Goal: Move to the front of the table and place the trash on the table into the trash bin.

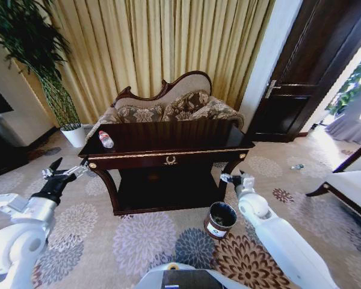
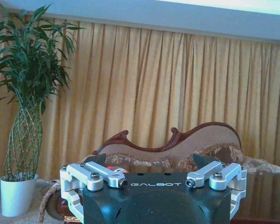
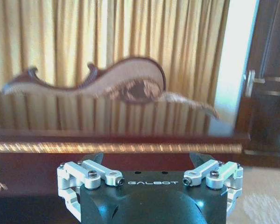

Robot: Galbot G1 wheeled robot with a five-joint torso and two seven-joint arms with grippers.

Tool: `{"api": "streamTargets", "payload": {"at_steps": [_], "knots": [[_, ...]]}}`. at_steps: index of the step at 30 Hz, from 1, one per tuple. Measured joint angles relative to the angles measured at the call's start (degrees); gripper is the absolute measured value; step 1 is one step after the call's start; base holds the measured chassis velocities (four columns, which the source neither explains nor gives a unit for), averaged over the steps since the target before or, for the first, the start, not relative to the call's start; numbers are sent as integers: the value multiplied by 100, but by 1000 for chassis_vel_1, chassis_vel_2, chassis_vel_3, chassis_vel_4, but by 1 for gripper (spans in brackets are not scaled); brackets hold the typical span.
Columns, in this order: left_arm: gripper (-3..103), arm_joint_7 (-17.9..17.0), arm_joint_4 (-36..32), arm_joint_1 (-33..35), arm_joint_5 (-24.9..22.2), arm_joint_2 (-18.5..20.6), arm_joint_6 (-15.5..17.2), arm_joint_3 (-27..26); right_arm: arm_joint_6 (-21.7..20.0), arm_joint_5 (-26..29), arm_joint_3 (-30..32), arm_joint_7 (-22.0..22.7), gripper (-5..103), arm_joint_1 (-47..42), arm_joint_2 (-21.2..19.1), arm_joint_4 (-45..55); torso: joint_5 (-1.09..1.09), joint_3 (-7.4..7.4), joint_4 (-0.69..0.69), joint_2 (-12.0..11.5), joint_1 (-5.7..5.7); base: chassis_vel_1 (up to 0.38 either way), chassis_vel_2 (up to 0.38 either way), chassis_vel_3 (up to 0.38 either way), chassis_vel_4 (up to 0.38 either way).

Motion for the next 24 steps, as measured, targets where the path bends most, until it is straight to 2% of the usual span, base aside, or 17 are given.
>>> {"api": "streamTargets", "payload": {"at_steps": [7, 11, 16, 24], "knots": [[100, -200, -79, -151, -145, 223, 82, 85, 487, -120, 194, 24, 100, -214, -47, 741, 3, 0, -1, 0, 0, 0, 0, 0, 0], [100, -232, -102, -209, -185, 286, 161, 135, 591, -109, 240, -76, 100, -297, -54, 1004, 2, 0, -1, 0, 0, 0, 0, 0, 0], [100, -235, -143, -217, -187, 292, 179, 156, 439, -67, 289, -279, 100, -383, -65, 1146, 2, 0, -1, 0, 0, 0, 0, 0, 0], [100, -221, -204, -177, -179, 246, 187, 129, 303, 7, 167, -357, 100, -392, -84, 1113, 3, 0, 0, 0, 0, 0, 0, 0, 0]]}}
